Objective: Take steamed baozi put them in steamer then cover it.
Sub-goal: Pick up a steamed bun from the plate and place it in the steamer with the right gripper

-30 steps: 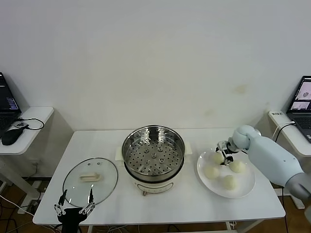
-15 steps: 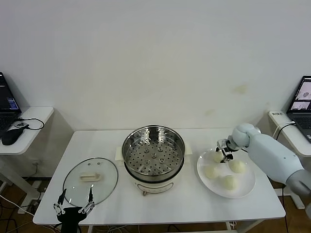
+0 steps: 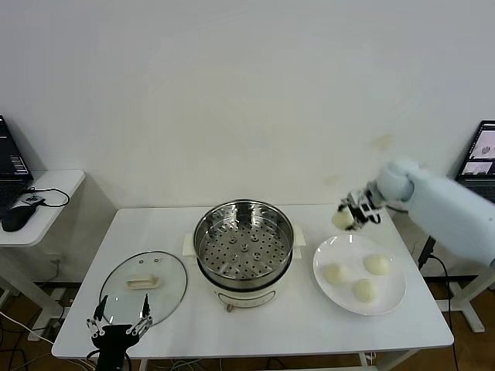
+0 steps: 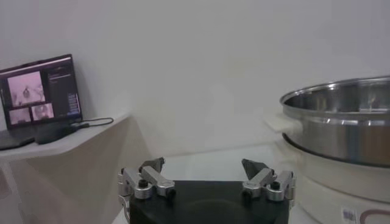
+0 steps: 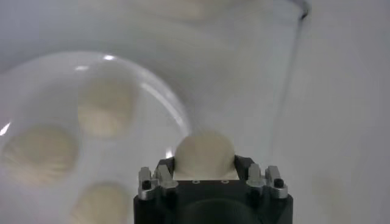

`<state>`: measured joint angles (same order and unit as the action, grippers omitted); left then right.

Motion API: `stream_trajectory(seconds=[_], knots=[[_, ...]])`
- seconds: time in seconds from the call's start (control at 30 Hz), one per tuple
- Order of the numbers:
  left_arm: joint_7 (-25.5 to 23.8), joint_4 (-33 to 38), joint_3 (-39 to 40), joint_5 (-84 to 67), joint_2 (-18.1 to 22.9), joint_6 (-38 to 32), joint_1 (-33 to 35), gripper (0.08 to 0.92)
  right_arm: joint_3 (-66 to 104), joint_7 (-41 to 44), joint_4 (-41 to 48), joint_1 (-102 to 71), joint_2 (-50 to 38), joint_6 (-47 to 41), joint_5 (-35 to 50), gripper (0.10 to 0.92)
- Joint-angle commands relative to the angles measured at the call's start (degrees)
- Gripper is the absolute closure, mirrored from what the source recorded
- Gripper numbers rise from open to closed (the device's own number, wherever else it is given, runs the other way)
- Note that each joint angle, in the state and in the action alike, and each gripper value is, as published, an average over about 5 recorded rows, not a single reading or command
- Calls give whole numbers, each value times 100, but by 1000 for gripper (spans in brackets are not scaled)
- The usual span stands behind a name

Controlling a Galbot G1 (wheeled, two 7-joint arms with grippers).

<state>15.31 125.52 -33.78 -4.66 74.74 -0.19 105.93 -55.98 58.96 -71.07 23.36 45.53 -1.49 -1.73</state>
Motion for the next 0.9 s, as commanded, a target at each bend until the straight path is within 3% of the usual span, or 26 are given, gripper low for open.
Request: stream_trajectory(seconds=[0.03, 0.23, 0.4, 0.9], knots=[[-3, 21, -4, -36, -15, 2, -1, 177, -858, 16, -456, 1455, 156, -14, 865, 406], [-7, 62, -69, -116, -50, -5, -12, 177, -1294, -237, -599, 1786, 1181, -71, 1510, 406], [-9, 111, -130, -147, -36, -8, -11, 177, -1558, -345, -560, 1548, 1988, 98, 1567, 406], [-11, 286, -235, -169, 72, -6, 54, 177, -1966, -867, 149, 535, 2496, 1909, -499, 406]])
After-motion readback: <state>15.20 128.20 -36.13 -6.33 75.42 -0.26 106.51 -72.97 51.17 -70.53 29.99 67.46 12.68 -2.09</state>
